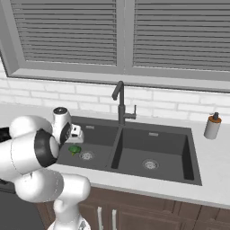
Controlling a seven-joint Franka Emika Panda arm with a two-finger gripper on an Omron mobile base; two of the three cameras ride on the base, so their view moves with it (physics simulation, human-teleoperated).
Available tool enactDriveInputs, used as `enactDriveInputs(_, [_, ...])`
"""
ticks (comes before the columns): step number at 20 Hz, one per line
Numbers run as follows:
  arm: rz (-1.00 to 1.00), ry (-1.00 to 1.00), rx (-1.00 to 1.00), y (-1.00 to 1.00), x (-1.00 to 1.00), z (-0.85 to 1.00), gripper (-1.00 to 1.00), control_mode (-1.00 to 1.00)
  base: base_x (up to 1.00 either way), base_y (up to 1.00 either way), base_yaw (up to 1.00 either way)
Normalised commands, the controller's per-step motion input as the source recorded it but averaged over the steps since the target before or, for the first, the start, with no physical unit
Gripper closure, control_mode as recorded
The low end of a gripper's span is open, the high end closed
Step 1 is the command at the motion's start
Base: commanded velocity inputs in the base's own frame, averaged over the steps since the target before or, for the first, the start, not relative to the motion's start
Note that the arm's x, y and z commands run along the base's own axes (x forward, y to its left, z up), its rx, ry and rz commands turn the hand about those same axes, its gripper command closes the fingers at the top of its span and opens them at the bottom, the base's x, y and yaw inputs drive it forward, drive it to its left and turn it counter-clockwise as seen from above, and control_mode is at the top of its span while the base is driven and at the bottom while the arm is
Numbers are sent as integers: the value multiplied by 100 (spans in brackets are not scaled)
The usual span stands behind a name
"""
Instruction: Pick the broccoli from the sink and place it in the bowl. Then pick the bowl and place it in the microwave. Then close the microwave door and press the start button.
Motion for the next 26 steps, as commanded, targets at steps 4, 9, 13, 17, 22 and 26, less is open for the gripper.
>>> enactDriveInputs(4, [0, 0, -4, 24, 1, -22, -100, -100, 0, 0, 0])
enactDriveInputs(9, [0, 0, -4, 8, 1, -22, -100, -100, 0, 0, 0])
enactDriveInputs(13, [0, 0, -6, 0, 4, -26, -100, -100, 0, 0, 0])
enactDriveInputs(17, [0, 0, -2, 0, 14, -17, -100, -100, 0, 0, 0])
enactDriveInputs(22, [0, 1, 0, 0, 13, -3, -100, -100, 0, 0, 0])
enactDriveInputs(26, [0, 4, 0, 0, 19, -4, -100, -100, 0, 0, 0])
